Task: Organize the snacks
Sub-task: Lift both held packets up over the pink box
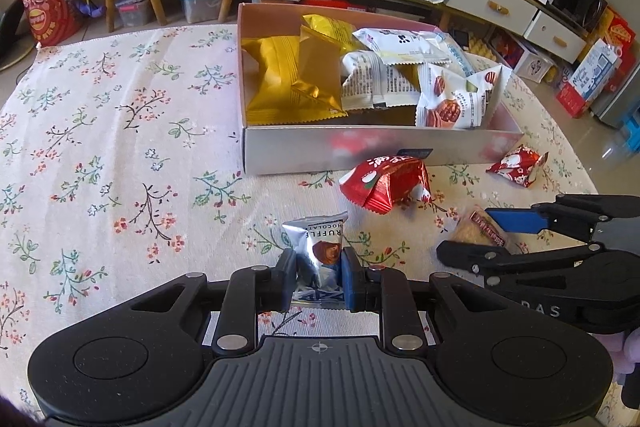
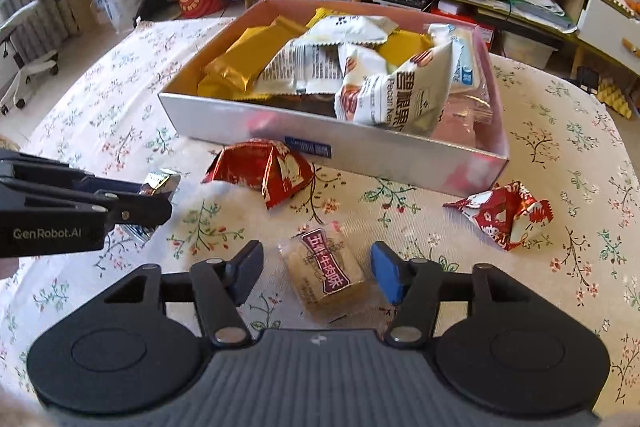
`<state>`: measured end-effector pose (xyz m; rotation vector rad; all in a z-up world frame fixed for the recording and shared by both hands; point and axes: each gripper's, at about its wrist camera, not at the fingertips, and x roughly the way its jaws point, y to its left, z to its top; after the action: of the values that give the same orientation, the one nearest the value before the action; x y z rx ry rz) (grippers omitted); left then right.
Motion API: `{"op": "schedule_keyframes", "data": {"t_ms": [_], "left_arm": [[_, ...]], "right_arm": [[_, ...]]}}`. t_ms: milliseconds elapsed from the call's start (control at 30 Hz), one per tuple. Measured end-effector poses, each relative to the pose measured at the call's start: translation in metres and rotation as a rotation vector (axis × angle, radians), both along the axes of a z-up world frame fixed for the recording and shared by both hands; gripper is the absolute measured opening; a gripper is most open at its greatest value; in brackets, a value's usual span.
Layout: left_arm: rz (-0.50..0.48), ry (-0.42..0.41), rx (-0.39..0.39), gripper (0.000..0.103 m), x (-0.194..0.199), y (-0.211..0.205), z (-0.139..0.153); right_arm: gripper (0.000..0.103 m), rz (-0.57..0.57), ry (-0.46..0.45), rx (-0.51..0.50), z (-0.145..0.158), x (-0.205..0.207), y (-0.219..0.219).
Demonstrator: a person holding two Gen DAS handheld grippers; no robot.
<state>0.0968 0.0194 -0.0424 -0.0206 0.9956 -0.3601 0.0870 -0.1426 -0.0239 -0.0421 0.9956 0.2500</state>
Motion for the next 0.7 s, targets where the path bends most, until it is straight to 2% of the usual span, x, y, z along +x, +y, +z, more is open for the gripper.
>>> {"op": "schedule_keyframes", "data": {"t_ms": [33,133,433,700], "left_arm": [[-0.001,0.0,0.001,0.021,0.0,0.0,0.0],[-0.004,0.001,0.007,0.021,-0.001,0.0,0.0],[-0.007,-0.005,0.008,0.021,-0.002,0.0,0.003],[0.008,-0.033,-0.02,0.021,-0.002,0.001,0.015]], "right_arm": [[0.043,-0.001,0.003,-0.01,-0.001,0.0,0.0],[0.032,0.006,-0.006,-0.032,0.0,-0.001,0.001],[0.032,0.013,0.01,-0.023,0.011,-0.004,0.0],[0.031,-0.123,-0.018,0.059,0.033,-0.002,-0.028]]}}
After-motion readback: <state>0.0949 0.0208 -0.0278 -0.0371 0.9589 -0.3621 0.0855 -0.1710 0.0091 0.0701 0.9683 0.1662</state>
